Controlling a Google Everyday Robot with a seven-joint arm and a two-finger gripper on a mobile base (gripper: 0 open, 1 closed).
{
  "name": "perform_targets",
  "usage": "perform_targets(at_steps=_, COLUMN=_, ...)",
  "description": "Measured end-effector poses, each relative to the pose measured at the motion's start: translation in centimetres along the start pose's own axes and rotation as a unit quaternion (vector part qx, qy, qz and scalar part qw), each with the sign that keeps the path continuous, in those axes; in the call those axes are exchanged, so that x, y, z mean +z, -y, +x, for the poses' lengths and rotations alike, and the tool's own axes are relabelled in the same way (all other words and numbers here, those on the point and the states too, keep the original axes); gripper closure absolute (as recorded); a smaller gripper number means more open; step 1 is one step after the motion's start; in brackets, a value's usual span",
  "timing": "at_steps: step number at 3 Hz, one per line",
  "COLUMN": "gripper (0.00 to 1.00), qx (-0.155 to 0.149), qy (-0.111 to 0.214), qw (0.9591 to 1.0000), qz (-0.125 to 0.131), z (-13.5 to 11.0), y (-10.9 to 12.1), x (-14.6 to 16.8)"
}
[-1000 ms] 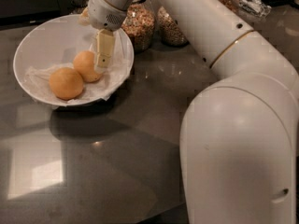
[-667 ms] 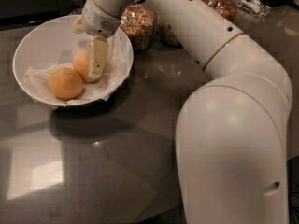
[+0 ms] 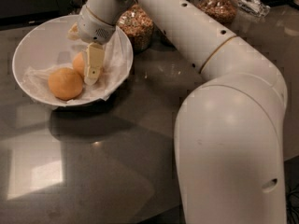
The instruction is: Pick orange from white bowl
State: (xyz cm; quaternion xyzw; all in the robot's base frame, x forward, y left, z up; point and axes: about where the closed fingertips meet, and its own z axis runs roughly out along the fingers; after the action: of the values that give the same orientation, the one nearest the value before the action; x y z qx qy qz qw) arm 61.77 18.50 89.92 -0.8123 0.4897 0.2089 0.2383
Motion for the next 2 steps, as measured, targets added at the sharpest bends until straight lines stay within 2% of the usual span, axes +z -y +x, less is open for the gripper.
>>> perform_targets(at_steps=1, gripper=0.10, qx=-0.002, qy=-0.005, qw=1.0000, qz=0.001, z=0.01, y=-0.23, x=0.16)
perform_targets(at_steps=2, gripper=0.09, qx=0.002, qy=-0.016, qw=0.9999, qz=0.005, z=0.72, y=-0.72, x=-0.11)
